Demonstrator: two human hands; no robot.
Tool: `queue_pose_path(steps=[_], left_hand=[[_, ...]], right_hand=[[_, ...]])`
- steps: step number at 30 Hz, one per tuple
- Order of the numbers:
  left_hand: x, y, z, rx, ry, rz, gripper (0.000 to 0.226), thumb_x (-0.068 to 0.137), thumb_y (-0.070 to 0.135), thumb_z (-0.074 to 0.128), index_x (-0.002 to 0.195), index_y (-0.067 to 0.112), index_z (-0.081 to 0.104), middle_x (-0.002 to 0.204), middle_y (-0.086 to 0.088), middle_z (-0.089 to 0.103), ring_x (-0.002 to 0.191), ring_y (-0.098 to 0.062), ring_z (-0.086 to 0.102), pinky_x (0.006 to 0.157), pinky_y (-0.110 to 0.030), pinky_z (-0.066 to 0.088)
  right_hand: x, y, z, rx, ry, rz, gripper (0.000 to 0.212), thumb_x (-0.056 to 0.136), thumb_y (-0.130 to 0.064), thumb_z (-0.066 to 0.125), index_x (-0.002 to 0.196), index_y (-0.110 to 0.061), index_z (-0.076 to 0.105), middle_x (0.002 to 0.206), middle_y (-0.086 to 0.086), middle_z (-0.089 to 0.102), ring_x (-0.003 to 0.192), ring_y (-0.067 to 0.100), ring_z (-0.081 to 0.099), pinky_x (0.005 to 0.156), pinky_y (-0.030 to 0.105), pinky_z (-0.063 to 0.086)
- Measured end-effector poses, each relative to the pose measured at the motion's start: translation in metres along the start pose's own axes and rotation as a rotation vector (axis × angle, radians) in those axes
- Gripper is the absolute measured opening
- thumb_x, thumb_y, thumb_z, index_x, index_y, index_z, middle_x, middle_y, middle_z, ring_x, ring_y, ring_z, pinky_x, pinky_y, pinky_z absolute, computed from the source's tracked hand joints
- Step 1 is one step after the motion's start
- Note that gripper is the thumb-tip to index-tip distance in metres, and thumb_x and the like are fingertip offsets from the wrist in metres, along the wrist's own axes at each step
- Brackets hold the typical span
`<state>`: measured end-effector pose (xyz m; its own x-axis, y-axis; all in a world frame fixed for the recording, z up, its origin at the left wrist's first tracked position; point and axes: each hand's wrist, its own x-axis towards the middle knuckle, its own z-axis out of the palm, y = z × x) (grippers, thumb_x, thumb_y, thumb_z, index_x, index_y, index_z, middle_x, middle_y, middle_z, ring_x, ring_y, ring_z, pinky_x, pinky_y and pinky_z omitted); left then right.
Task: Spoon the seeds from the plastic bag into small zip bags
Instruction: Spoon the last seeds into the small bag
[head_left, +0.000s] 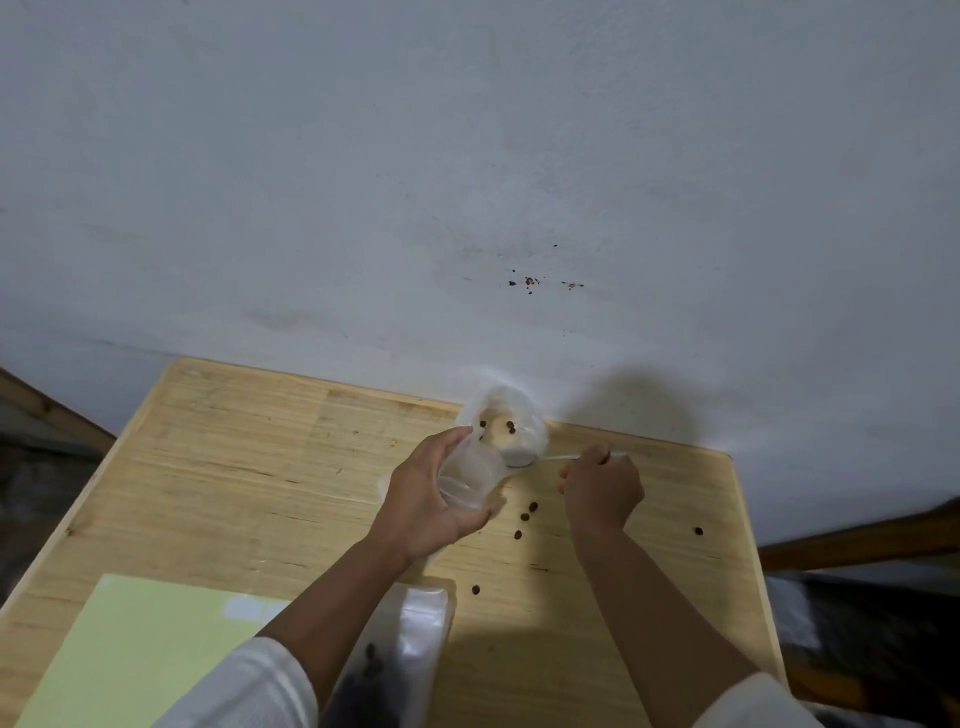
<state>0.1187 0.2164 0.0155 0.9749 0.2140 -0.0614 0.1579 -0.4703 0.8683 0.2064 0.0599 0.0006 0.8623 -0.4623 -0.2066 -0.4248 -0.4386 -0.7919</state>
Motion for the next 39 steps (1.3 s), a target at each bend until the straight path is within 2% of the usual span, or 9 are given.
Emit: queue_pose_path(steps=[5,9,12,15,18,30,32,35,39], left_hand=[[-0.002,0.002,0.0,0.03,-0.026,0.06,0.084,0.058,0.048,0.081,0.132,0.029,0.045,0.129,0.018,0.049,0.114,0.009,0.044,0.088,0.003,0.03],[-0.002,0.002,0.0,0.037,-0.025,0.054,0.086,0.055,0.06,0.071,0.132,0.029,0.045,0.127,0.019,0.05,0.113,0.008,0.045,0.087,0.004,0.03],[-0.002,0.0,0.001,0.048,-0.032,0.04,0.088,0.054,0.061,0.07,0.133,0.03,0.044,0.127,0.019,0.05,0.113,0.007,0.046,0.086,0.004,0.03],[-0.001,-0.003,0.001,0.062,-0.038,0.026,0.088,0.056,0.051,0.079,0.133,0.03,0.044,0.129,0.017,0.05,0.114,0.006,0.045,0.086,0.004,0.03],[0.0,-0.006,0.001,0.085,-0.034,0.019,0.087,0.059,0.043,0.084,0.134,0.027,0.044,0.13,0.015,0.049,0.114,0.004,0.045,0.085,0.006,0.028],[0.004,-0.008,0.001,0.036,0.045,-0.059,0.095,0.052,0.052,0.082,0.134,0.023,0.044,0.129,0.014,0.047,0.112,0.002,0.044,0.079,0.004,0.028],[0.004,-0.008,0.002,0.025,0.055,-0.063,0.097,0.048,0.058,0.077,0.133,0.023,0.045,0.13,0.013,0.049,0.111,0.002,0.044,0.08,0.004,0.028],[0.005,-0.008,0.003,0.003,0.07,-0.078,0.094,0.053,0.051,0.082,0.134,0.023,0.045,0.132,0.01,0.05,0.11,0.001,0.044,0.081,0.0,0.03],[0.004,-0.008,0.002,-0.024,0.088,-0.096,0.094,0.053,0.051,0.082,0.135,0.026,0.043,0.135,0.006,0.049,0.116,-0.001,0.04,0.094,-0.018,0.033]], right_hand=[[0.007,0.002,0.022,0.05,0.072,0.208,0.048,0.091,-0.026,0.026,0.081,0.001,0.064,0.076,0.016,0.069,0.074,0.033,0.067,0.073,0.038,0.055],[0.006,-0.004,0.023,0.084,0.084,0.336,0.042,0.096,-0.021,0.031,0.09,0.003,0.065,0.084,0.015,0.07,0.084,0.031,0.065,0.073,0.028,0.044],[0.007,-0.006,0.023,0.249,0.027,0.418,0.037,0.097,-0.022,0.035,0.081,-0.003,0.062,0.064,0.008,0.067,0.067,0.026,0.066,0.08,0.035,0.052],[0.009,-0.004,0.018,0.491,-0.055,0.531,0.03,0.098,-0.019,0.041,0.073,-0.008,0.056,0.061,0.006,0.063,0.047,0.013,0.062,0.06,0.026,0.056],[0.007,-0.002,0.009,0.661,-0.093,0.558,0.024,0.098,-0.014,0.044,0.078,-0.007,0.054,0.069,0.011,0.064,0.039,0.007,0.061,0.041,0.018,0.052],[0.0,-0.015,-0.037,0.683,-0.223,0.334,0.022,0.098,-0.014,0.042,0.084,-0.006,0.057,0.072,0.009,0.066,0.054,0.014,0.066,0.039,0.02,0.047],[-0.007,-0.026,-0.046,0.649,-0.279,0.222,0.022,0.098,-0.015,0.042,0.084,-0.009,0.058,0.072,0.008,0.067,0.056,0.013,0.066,0.039,0.02,0.046],[-0.02,-0.038,-0.053,0.514,-0.367,-0.002,0.025,0.098,-0.014,0.041,0.086,-0.007,0.063,0.071,0.01,0.067,0.057,0.012,0.067,0.039,0.021,0.046],[-0.033,-0.045,-0.055,0.317,-0.401,-0.299,0.025,0.098,-0.014,0.043,0.088,-0.009,0.065,0.072,0.01,0.067,0.062,0.015,0.067,0.043,0.024,0.048]])
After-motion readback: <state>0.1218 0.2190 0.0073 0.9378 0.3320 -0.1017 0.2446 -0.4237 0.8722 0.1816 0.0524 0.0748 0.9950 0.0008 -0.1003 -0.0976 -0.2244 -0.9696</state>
